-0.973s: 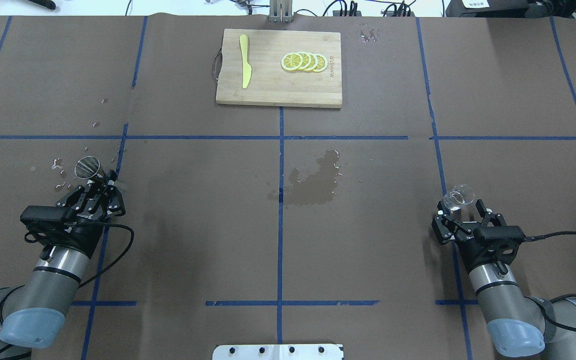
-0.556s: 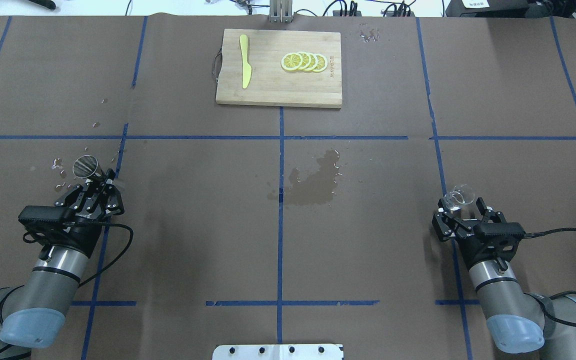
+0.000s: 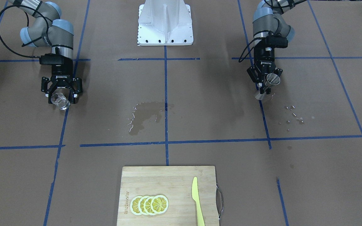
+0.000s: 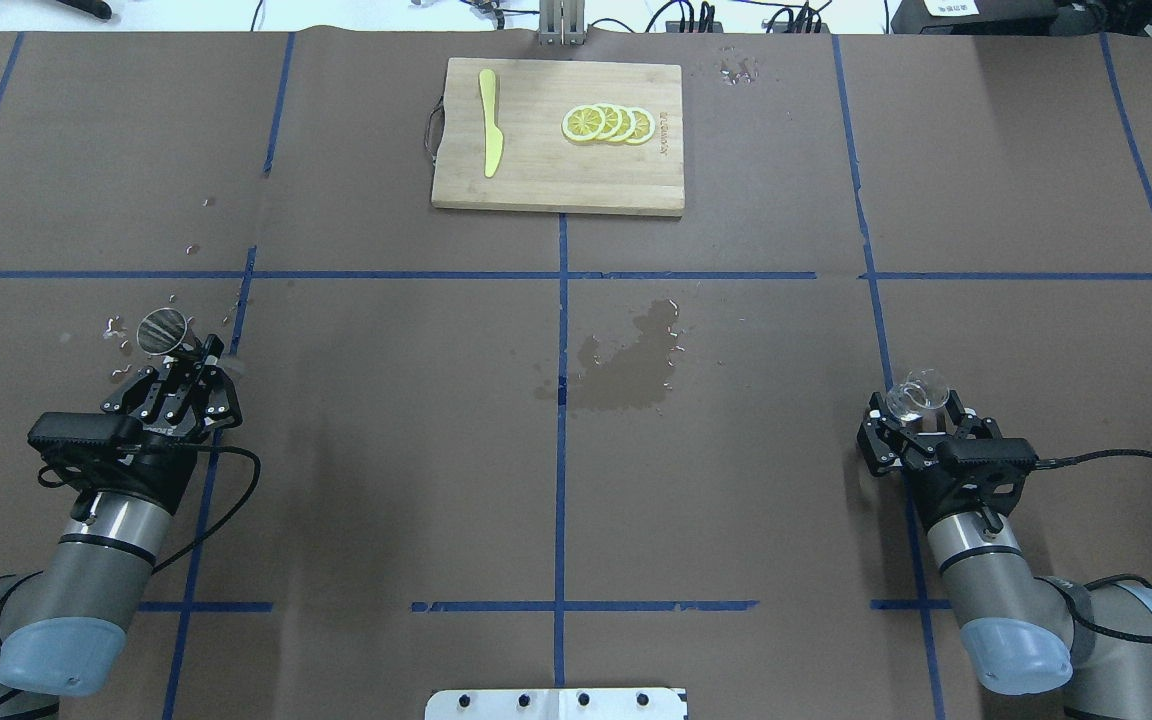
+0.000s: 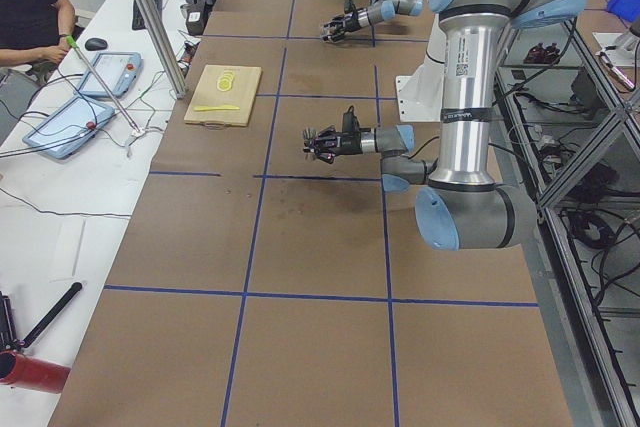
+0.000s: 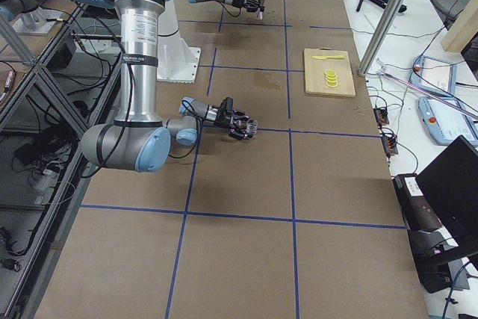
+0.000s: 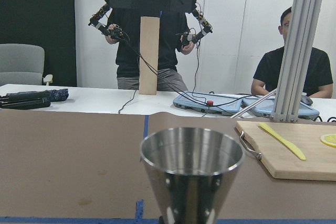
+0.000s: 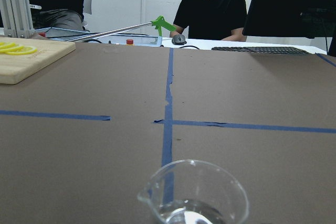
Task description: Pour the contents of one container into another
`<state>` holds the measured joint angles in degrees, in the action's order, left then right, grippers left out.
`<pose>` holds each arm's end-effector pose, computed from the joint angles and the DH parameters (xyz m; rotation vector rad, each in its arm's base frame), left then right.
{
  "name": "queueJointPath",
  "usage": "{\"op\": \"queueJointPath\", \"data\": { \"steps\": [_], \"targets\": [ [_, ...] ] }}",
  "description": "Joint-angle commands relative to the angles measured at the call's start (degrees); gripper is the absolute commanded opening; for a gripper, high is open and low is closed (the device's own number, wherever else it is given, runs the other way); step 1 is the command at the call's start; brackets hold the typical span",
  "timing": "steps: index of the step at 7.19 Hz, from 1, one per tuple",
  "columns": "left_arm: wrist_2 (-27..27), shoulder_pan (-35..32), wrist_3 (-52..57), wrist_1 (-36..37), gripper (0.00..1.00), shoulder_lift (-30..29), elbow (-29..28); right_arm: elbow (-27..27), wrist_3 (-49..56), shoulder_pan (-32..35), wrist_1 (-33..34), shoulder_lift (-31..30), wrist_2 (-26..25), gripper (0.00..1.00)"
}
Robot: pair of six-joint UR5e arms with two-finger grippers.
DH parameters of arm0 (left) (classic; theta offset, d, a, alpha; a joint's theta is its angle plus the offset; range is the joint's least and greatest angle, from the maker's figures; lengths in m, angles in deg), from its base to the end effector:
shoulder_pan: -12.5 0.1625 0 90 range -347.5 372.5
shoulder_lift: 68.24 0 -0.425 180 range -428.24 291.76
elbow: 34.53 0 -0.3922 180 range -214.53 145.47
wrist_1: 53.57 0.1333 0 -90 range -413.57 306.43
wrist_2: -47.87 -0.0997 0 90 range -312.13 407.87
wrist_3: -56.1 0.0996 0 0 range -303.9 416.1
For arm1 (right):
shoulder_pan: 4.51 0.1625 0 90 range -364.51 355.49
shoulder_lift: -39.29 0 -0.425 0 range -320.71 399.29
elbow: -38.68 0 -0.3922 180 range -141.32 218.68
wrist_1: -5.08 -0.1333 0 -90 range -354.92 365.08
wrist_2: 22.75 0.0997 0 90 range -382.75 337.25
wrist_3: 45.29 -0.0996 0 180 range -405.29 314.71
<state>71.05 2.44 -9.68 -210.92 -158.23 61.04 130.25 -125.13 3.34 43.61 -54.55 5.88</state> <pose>0.4107 -0.3012 0.4657 1.2651 0.7631 -0.5375 -0.4302 -0.2821 0.5578 1.1089 -0.6058 0.4240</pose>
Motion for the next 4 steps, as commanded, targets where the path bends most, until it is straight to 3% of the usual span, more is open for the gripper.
{"op": "queueJointPath", "data": {
  "steps": [1, 2, 4],
  "targets": [
    [-0.2, 0.0, 0.0, -0.5, 0.0, 0.4, -0.1, -0.2, 0.0, 0.3, 0.1, 0.6, 0.4, 0.85],
    [-0.2, 0.0, 0.0, -0.5, 0.0, 0.5, -0.1, -0.3, 0.1, 0.4, 0.0, 0.6, 0.4, 0.79],
    [-0.2, 0.0, 0.0, -0.5, 0.0, 0.5, 0.0, -0.4, 0.6, 0.6, -0.3, 0.6, 0.9, 0.49]
  ]
}}
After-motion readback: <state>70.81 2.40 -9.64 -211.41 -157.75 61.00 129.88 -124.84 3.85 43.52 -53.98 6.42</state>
